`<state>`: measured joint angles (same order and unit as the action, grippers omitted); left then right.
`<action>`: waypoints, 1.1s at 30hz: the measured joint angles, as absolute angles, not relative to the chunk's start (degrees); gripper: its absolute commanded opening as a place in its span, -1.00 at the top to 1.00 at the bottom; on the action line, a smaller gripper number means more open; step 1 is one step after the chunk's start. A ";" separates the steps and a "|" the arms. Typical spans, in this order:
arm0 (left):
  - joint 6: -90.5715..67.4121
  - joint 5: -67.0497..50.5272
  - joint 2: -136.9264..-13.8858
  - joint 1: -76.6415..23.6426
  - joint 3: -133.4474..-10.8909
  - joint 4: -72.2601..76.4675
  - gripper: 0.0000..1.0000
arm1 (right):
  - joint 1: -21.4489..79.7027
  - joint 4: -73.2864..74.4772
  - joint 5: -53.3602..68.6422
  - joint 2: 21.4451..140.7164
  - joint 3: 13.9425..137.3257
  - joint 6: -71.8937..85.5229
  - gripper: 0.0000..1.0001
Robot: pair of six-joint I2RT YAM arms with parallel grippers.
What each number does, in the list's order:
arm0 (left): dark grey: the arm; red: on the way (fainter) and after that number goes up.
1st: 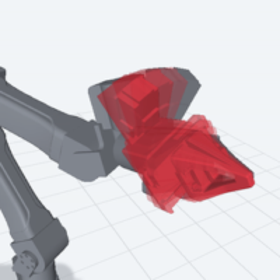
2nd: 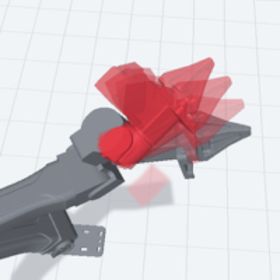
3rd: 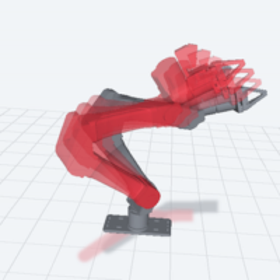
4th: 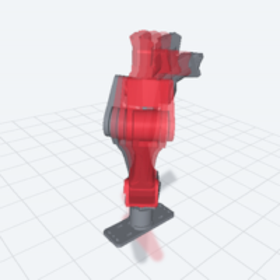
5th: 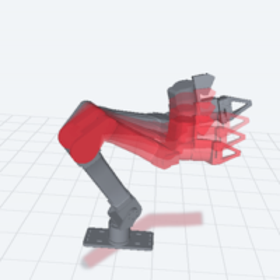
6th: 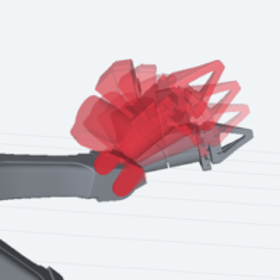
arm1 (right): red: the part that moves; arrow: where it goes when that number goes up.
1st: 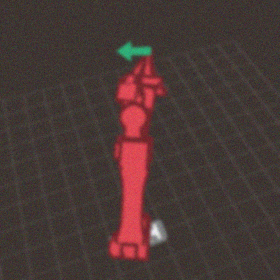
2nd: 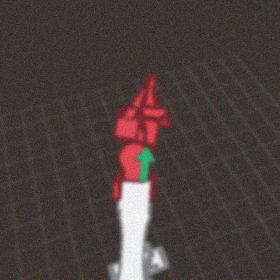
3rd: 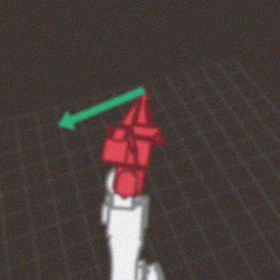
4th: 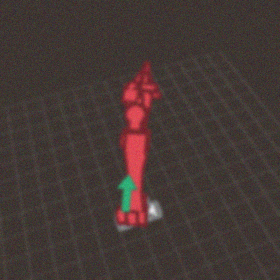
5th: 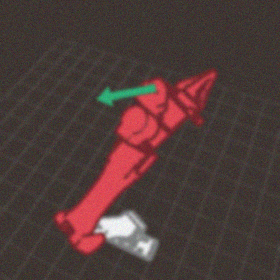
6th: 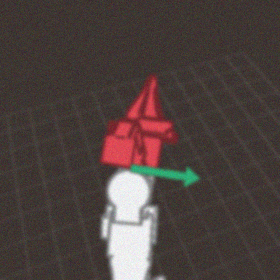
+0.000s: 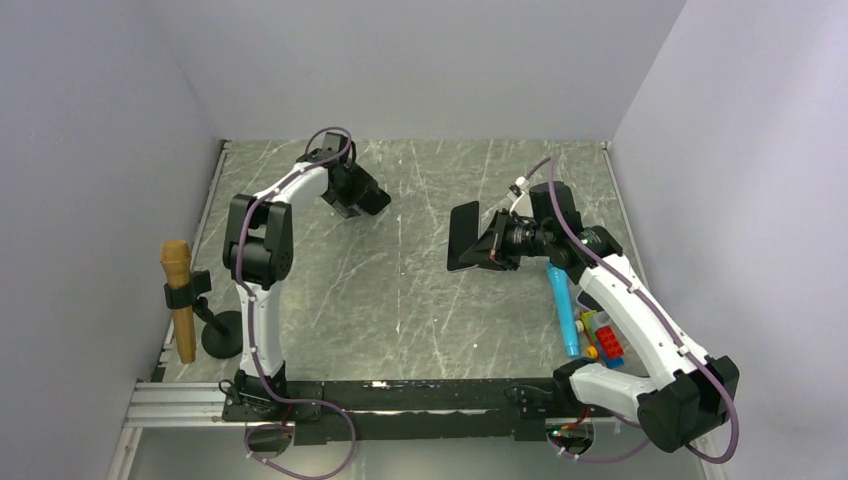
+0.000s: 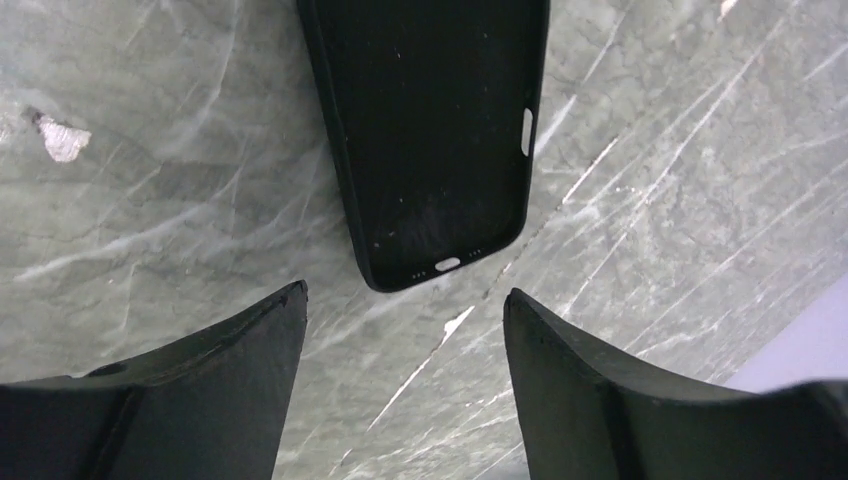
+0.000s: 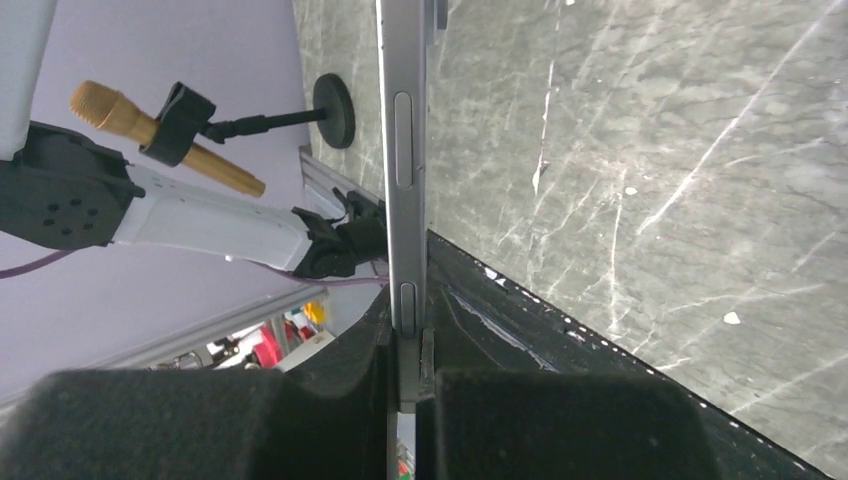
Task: Take the phone out of the phone case
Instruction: Move the phone case to the center of the board.
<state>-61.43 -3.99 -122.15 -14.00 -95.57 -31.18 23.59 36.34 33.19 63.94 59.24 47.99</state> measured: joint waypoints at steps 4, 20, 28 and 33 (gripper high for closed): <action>-64.23 -3.92 -125.99 -13.72 -100.53 -35.35 -0.26 | 21.12 38.61 33.10 64.23 60.34 46.54 1.00; -65.17 -0.73 -135.44 -13.37 -115.09 -53.10 0.38 | 12.95 40.88 37.98 70.76 67.92 40.21 1.00; -58.87 1.63 -135.48 -13.56 -115.37 -54.65 1.00 | 12.49 41.17 39.53 69.14 66.50 39.99 1.00; -52.45 3.55 -135.22 -13.78 -115.63 -54.96 1.00 | 11.92 40.86 40.47 68.14 66.46 40.01 1.00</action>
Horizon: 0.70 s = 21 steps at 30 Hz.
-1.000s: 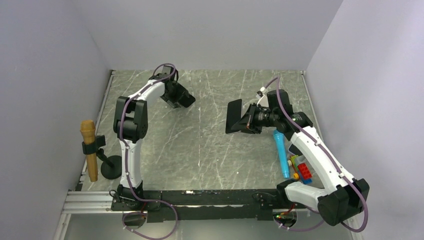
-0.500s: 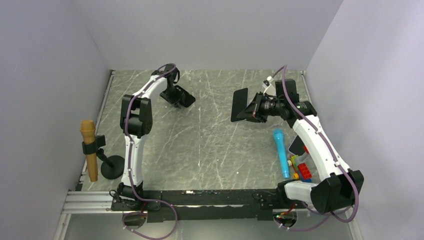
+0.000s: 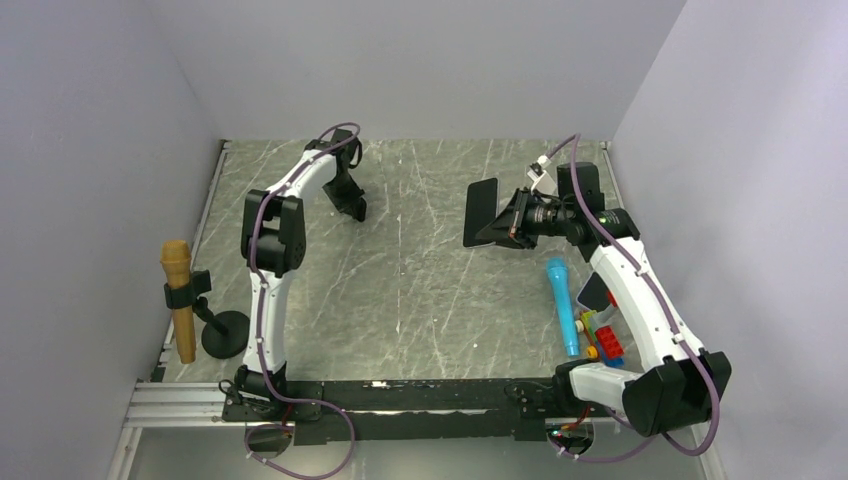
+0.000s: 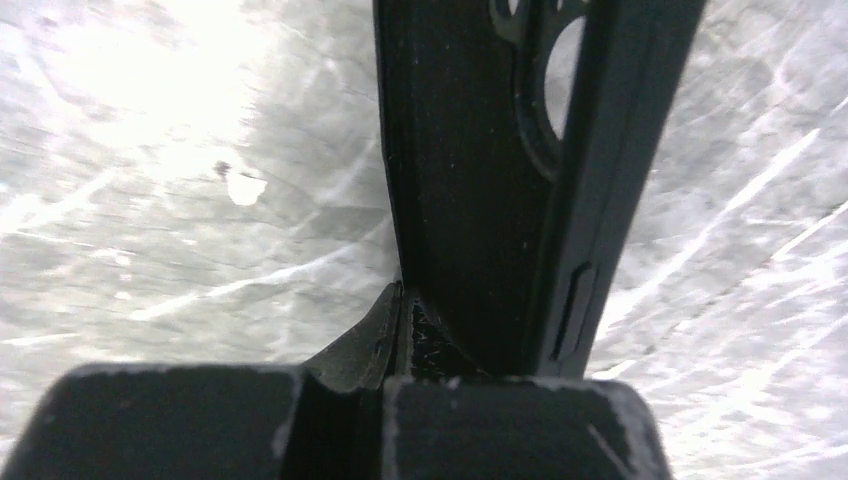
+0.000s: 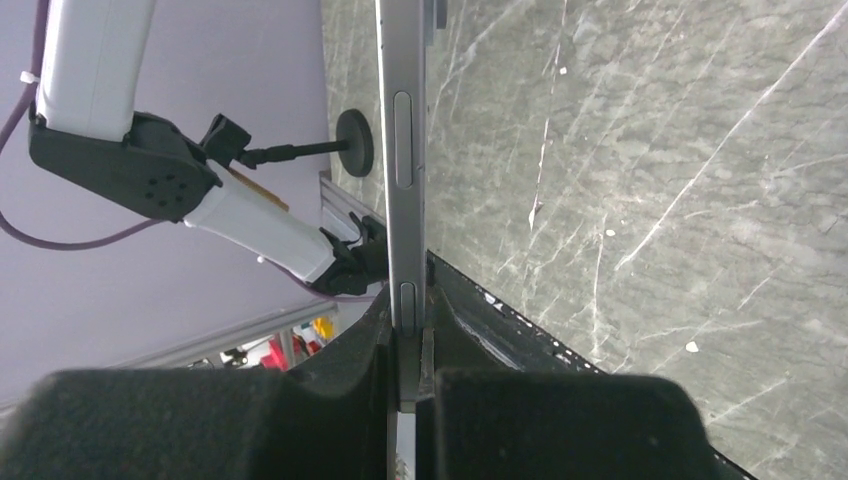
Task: Take the phone out of the phone case
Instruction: Move the phone case to the center of the board.
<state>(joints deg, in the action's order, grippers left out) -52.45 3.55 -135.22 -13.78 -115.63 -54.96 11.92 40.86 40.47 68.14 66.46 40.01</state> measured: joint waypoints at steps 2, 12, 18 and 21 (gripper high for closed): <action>-49.30 5.78 -134.39 -13.87 -114.93 -55.33 1.00 | 11.90 40.40 41.25 67.85 65.65 40.34 1.00; -38.13 8.78 -119.92 -13.58 -98.52 -52.86 0.82 | 11.88 38.76 42.22 60.31 56.55 41.76 1.00; -32.14 4.12 -115.18 -13.56 -94.02 -47.94 -0.25 | 11.88 39.24 42.17 59.00 56.55 40.82 1.00; -31.40 2.04 -117.01 -13.56 -96.75 -47.90 -0.21 | 11.86 40.05 42.24 59.02 56.55 40.42 1.00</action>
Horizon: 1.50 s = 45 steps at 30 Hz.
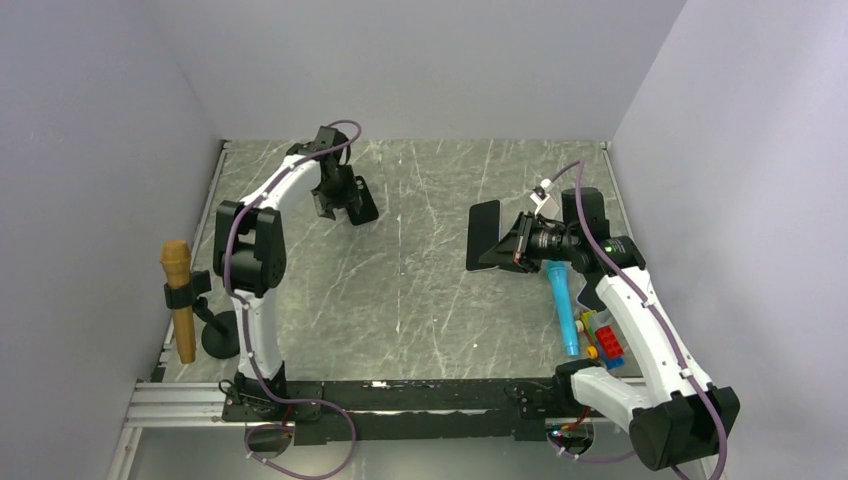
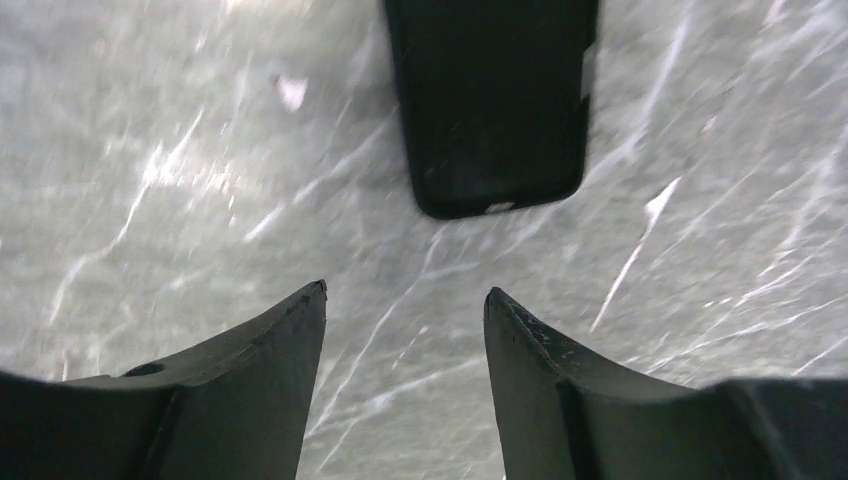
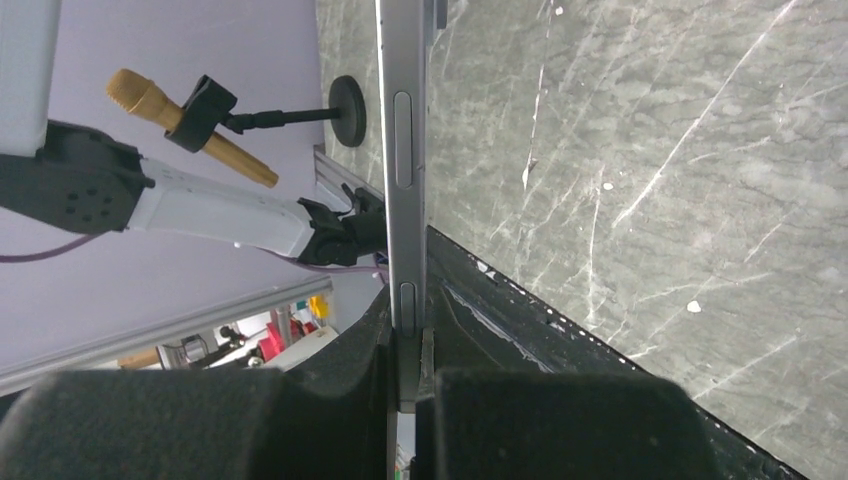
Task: Take the phone out of the phone case
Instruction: Move the phone case to the center of the board.
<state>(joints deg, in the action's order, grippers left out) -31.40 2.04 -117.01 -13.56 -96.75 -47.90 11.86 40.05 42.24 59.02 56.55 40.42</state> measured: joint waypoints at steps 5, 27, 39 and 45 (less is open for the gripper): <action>-30.70 1.48 -123.87 -13.45 -106.96 -48.07 -0.13 | 11.86 42.94 42.17 59.48 57.95 38.65 1.00; -33.76 3.22 -136.77 -12.40 -118.87 -57.91 0.81 | 11.64 45.01 42.28 61.52 62.92 36.58 1.00; -25.56 6.42 -132.31 -12.38 -112.20 -56.49 1.00 | 11.55 43.03 42.11 59.48 60.58 39.27 1.00; -18.79 8.05 -121.69 -11.97 -100.53 -55.18 1.00 | 11.55 43.20 42.24 58.74 60.18 39.16 1.00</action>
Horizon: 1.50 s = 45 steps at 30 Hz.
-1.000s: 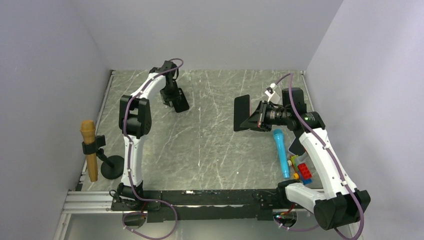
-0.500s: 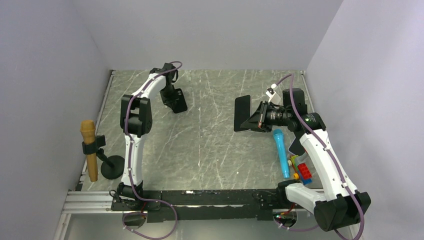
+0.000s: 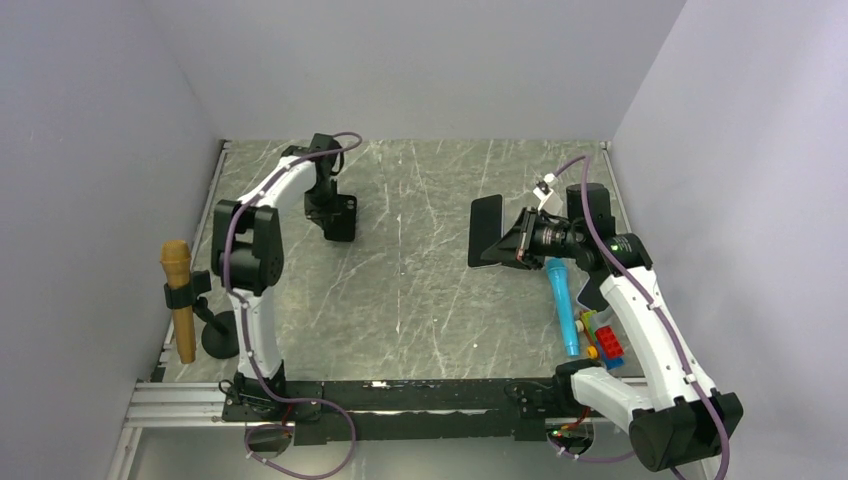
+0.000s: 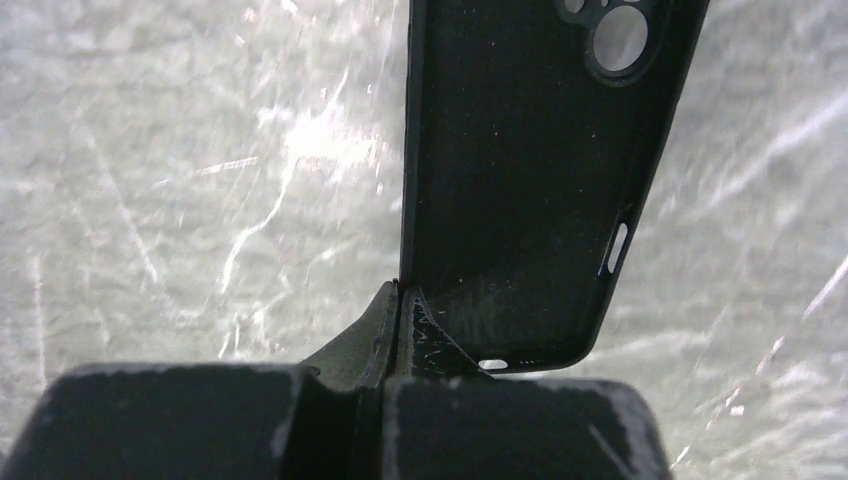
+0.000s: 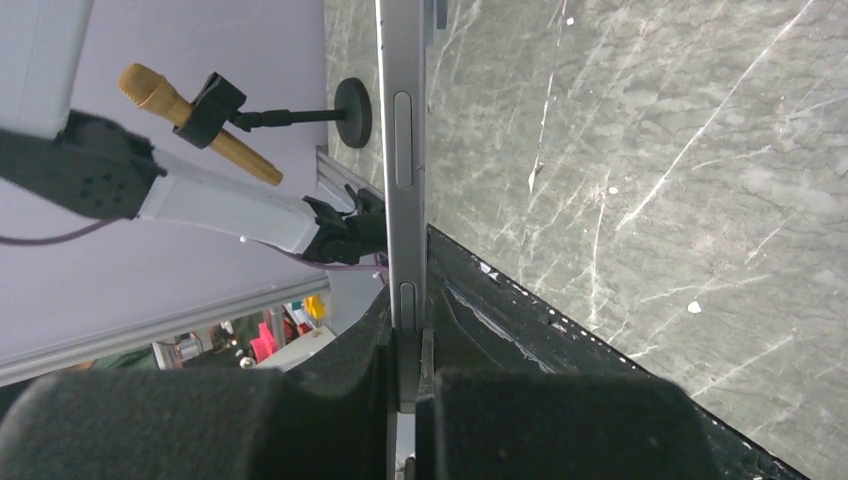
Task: Take the phone out of the phone case
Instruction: Move the phone case to the center of the board.
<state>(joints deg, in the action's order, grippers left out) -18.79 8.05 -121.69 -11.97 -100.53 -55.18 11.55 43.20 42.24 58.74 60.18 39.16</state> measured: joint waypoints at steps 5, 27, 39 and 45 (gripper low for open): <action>-15.46 7.35 -108.95 -12.10 -88.44 -51.86 1.00 | 11.55 42.59 42.39 58.39 58.22 39.18 1.00; -35.59 3.33 -77.82 -32.08 -48.62 -49.21 1.00 | 16.32 27.70 43.46 63.86 52.47 47.00 1.00; -45.76 5.41 -69.06 -36.18 -38.09 -49.21 0.57 | 31.83 8.86 37.15 73.78 46.09 58.19 1.00; -47.70 6.17 -69.28 -36.21 -37.54 -49.67 -0.08 | 34.41 1.28 32.71 80.64 43.66 61.89 1.00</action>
<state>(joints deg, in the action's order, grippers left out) -47.70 6.17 -69.28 -36.21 -37.54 -49.67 34.41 1.28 32.71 80.64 43.66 61.89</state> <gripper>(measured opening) 0.409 0.091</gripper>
